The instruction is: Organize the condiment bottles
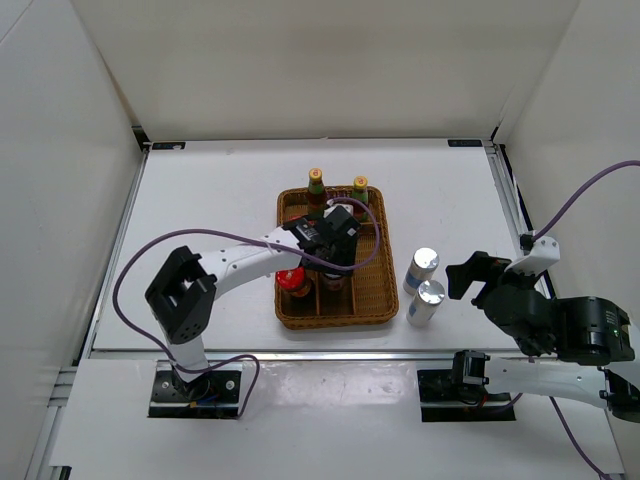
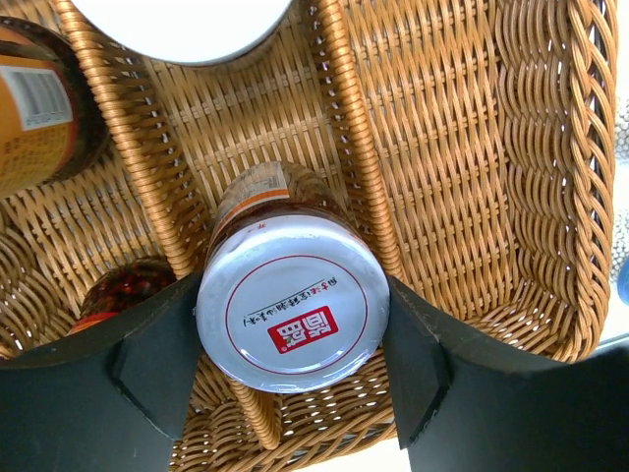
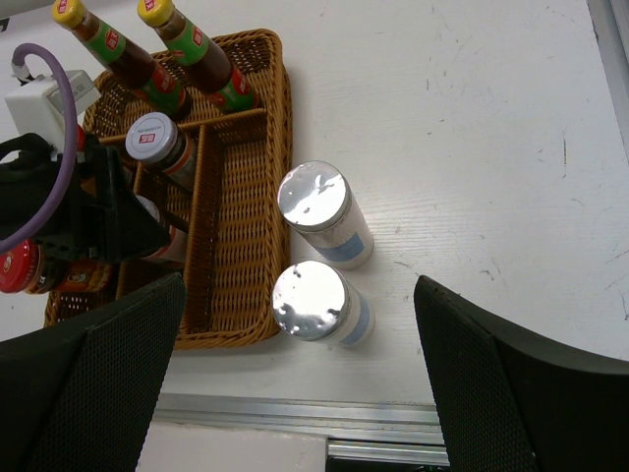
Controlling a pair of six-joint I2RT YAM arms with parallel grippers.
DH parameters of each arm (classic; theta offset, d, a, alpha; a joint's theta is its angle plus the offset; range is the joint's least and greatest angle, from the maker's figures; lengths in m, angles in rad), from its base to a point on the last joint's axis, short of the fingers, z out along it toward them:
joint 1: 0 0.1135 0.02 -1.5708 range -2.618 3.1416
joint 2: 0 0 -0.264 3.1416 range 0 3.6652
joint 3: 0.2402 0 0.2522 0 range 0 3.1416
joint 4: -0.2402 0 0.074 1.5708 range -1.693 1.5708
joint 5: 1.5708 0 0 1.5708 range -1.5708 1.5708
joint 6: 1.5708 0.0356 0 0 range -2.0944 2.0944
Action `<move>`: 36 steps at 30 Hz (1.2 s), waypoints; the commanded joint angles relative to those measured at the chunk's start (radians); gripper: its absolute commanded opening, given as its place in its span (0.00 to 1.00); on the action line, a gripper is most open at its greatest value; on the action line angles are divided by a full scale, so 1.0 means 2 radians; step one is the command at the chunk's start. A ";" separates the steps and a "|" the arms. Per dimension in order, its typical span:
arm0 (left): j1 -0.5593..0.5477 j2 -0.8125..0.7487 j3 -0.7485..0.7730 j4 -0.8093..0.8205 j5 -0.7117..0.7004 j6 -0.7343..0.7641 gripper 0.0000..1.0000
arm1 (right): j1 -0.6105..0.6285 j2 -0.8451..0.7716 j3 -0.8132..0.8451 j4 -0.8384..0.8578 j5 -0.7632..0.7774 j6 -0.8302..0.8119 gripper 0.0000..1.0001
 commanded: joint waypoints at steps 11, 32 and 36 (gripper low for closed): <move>0.001 0.008 0.038 0.028 0.021 -0.008 0.81 | 0.003 0.002 0.000 -0.083 0.013 0.009 1.00; -0.027 -0.203 0.108 -0.030 -0.076 0.095 1.00 | 0.003 0.022 0.028 -0.103 -0.002 0.037 1.00; -0.027 -0.283 0.040 -0.036 -0.193 0.128 1.00 | 0.003 0.108 0.048 -0.084 -0.019 0.012 1.00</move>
